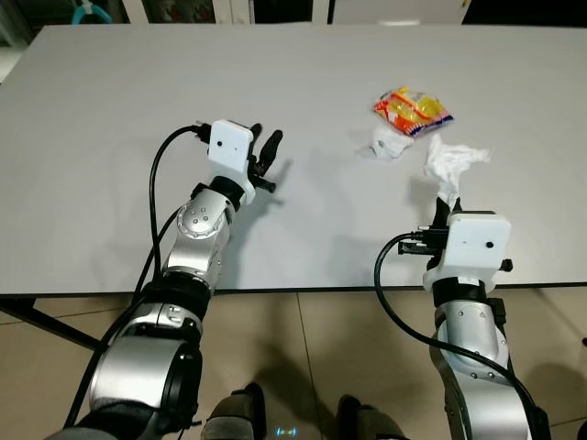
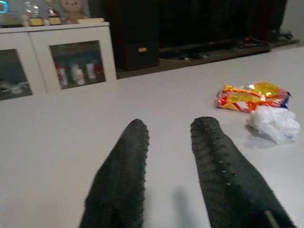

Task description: Picking trash to rubbish bin

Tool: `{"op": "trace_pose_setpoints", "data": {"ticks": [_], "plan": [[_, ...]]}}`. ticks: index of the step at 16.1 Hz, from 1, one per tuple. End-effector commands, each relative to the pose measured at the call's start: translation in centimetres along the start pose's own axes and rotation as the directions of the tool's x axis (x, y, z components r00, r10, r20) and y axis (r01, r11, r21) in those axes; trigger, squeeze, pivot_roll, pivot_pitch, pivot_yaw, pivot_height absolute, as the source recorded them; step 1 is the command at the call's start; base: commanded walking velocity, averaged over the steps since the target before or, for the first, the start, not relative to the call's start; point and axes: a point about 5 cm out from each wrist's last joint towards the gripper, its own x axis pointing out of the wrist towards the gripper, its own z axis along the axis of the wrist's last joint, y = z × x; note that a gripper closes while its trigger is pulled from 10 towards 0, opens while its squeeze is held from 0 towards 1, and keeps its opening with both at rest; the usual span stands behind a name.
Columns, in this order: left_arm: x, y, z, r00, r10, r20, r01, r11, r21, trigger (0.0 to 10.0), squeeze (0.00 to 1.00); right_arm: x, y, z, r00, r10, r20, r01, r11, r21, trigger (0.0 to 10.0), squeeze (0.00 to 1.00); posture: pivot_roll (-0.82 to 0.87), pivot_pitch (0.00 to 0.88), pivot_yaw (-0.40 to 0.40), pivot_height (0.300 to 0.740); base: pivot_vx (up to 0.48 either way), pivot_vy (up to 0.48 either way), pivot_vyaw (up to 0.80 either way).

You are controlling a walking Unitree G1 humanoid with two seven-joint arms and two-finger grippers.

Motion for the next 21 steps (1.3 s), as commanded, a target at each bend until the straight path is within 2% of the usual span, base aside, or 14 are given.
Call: {"op": "trace_pose_setpoints", "data": {"ticks": [1,5,7,10,14,15,16,19,21], "plan": [[-0.1,-0.3,-0.2,1.0,0.009,-0.014,-0.009,1.0,-0.003,10.0,1.0,-0.1,-0.3,-0.2,1.0,0.0,0.0,0.0,1.0,0.005,10.0,0.0,0.11,0.157,0.003,0.74,0.0,0.0,0.0],[-0.9,-1.9,-1.0,1.0,0.009,-0.026,-0.01,0.999,-0.032,10.0,1.0,-0.2,-0.5,-0.5,1.0,-0.006,-0.005,0.006,1.0,0.001,10.0,0.0,0.1,0.146,-0.006,0.74,0.0,0.0,0.0],[-1.3,-3.7,-1.4,1.0,-0.01,-0.022,0.009,0.999,-0.049,10.0,1.0,0.1,-0.6,-0.5,1.0,-0.01,0.0,0.01,1.0,-0.002,10.0,0.0,0.1,0.132,-0.007,0.74,0.0,0.0,0.0],[-1.1,-4.6,-1.3,1.0,-0.002,-0.03,0.0,0.997,-0.079,10.0,1.0,0.2,-0.8,-0.5,1.0,-0.017,0.003,0.017,1.0,-0.004,10.0,0.0,0.09,0.119,-0.006,0.74,0.0,0.0,0.0],[-0.9,-4.9,-1.2,0.999,-0.002,-0.047,0.0,0.999,-0.054,10.0,1.0,0.1,-1.0,-0.6,0.999,-0.033,0.004,0.033,0.999,0.004,10.0,0.0,0.08,0.113,0.002,0.74,0.0,0.0,0.0],[-0.8,-5.2,-1.2,0.998,-0.028,-0.055,0.024,0.997,-0.074,10.0,0.92,0.0,-1.0,-0.6,0.999,-0.036,0.002,0.036,0.999,0.001,10.0,0.0,0.08,0.113,0.004,0.74,0.0,0.0,0.0],[-0.7,-5.4,-1.1,0.998,-0.038,-0.058,0.033,0.995,-0.092,10.0,0.0,0.0,-1.0,-0.8,0.999,-0.044,-0.009,0.044,0.999,0.006,10.0,0.0,0.08,0.111,0.01,0.74,0.0,0.0,0.0],[-0.5,-5.9,-1.0,0.997,-0.058,-0.06,0.05,0.991,-0.121,10.0,0.0,0.0,-1.2,-1.0,0.998,-0.056,-0.017,0.056,0.998,0.008,10.0,0.0,0.08,0.11,0.014,0.74,0.0,0.0,-0.64],[-0.5,-6.1,-1.1,0.996,-0.063,-0.067,0.056,0.993,-0.105,10.0,0.0,0.0,-1.2,-1.0,0.998,-0.056,-0.013,0.056,0.998,0.005,10.0,0.0,0.07,0.105,0.018,0.74,0.0,0.0,-0.6]]}}
